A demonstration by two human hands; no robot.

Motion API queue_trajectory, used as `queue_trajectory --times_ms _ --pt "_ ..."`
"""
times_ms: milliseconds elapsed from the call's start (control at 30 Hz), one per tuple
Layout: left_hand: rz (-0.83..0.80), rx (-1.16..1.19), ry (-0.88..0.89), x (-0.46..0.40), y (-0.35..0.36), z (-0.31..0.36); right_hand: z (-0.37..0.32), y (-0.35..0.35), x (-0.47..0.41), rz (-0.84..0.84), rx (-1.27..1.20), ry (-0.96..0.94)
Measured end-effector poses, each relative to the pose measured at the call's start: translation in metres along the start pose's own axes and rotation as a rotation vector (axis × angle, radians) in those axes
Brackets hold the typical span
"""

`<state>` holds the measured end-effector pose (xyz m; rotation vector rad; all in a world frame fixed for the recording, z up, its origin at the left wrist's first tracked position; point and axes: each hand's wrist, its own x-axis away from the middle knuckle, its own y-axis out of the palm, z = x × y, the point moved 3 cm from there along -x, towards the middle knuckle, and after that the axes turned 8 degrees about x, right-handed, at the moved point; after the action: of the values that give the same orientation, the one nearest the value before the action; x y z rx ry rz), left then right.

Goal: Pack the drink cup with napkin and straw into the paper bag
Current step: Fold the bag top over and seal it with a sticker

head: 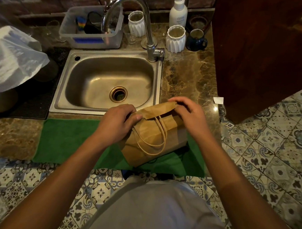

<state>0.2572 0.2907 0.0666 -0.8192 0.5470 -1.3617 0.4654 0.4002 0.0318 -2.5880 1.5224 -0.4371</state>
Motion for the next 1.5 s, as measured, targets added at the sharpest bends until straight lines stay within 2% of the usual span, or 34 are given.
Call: queue_trajectory --times_ms 100,233,400,467,533,700,833,967,1200,1500 --pt "0.004 0.007 0.059 -0.002 0.001 0.002 -0.008 -0.011 0.003 -0.096 -0.066 0.023" --pt "-0.041 0.01 0.139 -0.007 0.0 0.006 -0.007 -0.012 0.0 -0.279 0.319 -0.056" --pt "-0.046 0.088 0.037 -0.012 -0.008 0.001 -0.004 -0.006 -0.002 -0.265 0.288 -0.145" --pt "-0.057 0.223 -0.057 -0.01 -0.011 -0.005 -0.004 -0.007 -0.001 -0.239 0.275 -0.178" --pt "-0.07 0.462 -0.171 -0.007 -0.014 -0.013 -0.005 -0.011 -0.001 -0.235 0.242 -0.184" --pt "-0.039 0.874 -0.385 0.006 0.003 -0.031 -0.002 -0.023 -0.004 -0.239 0.073 -0.124" --pt "-0.086 0.868 -0.396 0.012 0.019 -0.024 0.004 -0.031 -0.008 -0.193 -0.059 -0.017" --pt "-0.052 0.867 -0.35 0.003 0.024 -0.011 0.015 -0.035 -0.006 -0.161 -0.105 0.026" --pt "-0.024 0.803 -0.325 -0.002 0.027 -0.004 0.027 -0.041 -0.007 -0.002 0.026 0.019" --pt "0.078 0.787 -0.34 -0.006 0.032 -0.002 0.048 -0.071 -0.036 0.115 0.068 0.144"
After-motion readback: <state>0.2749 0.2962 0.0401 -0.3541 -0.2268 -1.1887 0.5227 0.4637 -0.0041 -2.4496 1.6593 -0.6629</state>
